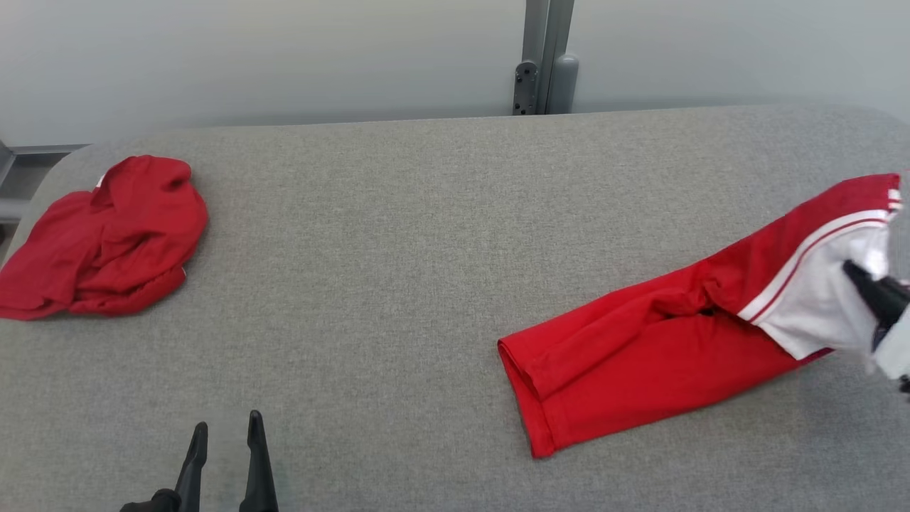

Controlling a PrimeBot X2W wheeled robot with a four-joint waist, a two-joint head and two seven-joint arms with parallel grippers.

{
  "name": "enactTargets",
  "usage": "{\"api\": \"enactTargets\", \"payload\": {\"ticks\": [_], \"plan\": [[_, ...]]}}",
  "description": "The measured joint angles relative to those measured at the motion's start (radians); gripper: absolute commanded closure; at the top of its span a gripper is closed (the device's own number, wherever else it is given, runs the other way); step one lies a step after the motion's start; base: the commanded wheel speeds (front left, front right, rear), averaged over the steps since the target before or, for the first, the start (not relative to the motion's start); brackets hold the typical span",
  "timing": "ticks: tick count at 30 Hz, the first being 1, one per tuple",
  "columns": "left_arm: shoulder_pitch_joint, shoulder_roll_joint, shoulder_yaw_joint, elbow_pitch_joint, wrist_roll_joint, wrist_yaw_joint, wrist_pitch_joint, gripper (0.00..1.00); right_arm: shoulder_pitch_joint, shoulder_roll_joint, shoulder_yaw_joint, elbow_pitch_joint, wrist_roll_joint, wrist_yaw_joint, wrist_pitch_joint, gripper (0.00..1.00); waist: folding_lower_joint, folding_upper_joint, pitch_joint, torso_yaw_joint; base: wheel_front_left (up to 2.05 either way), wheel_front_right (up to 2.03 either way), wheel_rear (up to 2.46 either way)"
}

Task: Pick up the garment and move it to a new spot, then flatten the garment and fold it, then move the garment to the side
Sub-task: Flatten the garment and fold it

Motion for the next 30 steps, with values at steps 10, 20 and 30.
{"api": "enactTargets", "payload": {"ticks": [10, 20, 30], "plan": [[-0.034, -0.001, -0.052, 0.003, -0.012, 0.007, 0.000, 0.00, -0.019, 0.310, 0.323, -0.120, -0.132, 0.000, 0.046, 1.00, 0.0000, 0.0000, 0.040, -0.012, 0.00, 0.00, 0.00], [-0.053, -0.001, -0.059, 0.027, -0.013, 0.007, 0.000, 0.00, -0.045, 0.448, 0.418, -0.014, -0.217, 0.000, 0.027, 1.00, 0.0000, 0.0000, 0.064, 0.022, 0.00, 0.00, 0.00], [-0.063, -0.001, -0.046, 0.047, -0.012, -0.003, 0.000, 0.00, -0.032, 0.374, 0.405, -0.104, -0.280, 0.001, -0.229, 0.00, 0.0000, 0.0000, 0.046, 0.008, 0.00, 0.00, 0.00]]}}
